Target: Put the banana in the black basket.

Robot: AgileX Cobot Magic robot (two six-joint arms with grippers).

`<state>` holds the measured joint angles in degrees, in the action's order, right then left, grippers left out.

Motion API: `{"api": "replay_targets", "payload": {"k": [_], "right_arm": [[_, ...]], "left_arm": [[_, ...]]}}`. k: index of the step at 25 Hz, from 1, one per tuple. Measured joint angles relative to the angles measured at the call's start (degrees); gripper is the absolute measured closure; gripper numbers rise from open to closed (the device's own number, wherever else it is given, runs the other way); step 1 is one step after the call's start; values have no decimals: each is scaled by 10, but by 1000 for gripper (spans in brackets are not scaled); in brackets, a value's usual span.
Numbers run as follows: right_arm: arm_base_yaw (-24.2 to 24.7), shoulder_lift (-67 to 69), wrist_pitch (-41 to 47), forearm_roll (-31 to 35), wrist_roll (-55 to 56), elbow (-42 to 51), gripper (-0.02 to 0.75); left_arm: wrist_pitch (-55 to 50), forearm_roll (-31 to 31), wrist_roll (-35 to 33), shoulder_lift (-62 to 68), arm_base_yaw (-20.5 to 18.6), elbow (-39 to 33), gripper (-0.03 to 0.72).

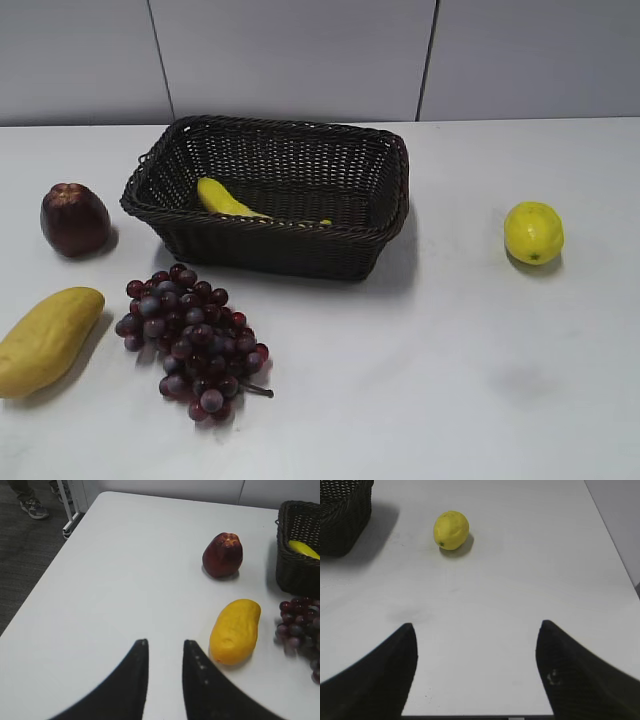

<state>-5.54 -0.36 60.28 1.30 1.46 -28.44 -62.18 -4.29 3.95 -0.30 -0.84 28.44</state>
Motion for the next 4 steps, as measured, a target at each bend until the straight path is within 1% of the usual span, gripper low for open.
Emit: {"api": "replay_targets", "payload": {"k": [4], "right_arm": [[0,0,0,0,0,0,149]], "left_arm": [[0,0,0,0,0,0,458]]}}
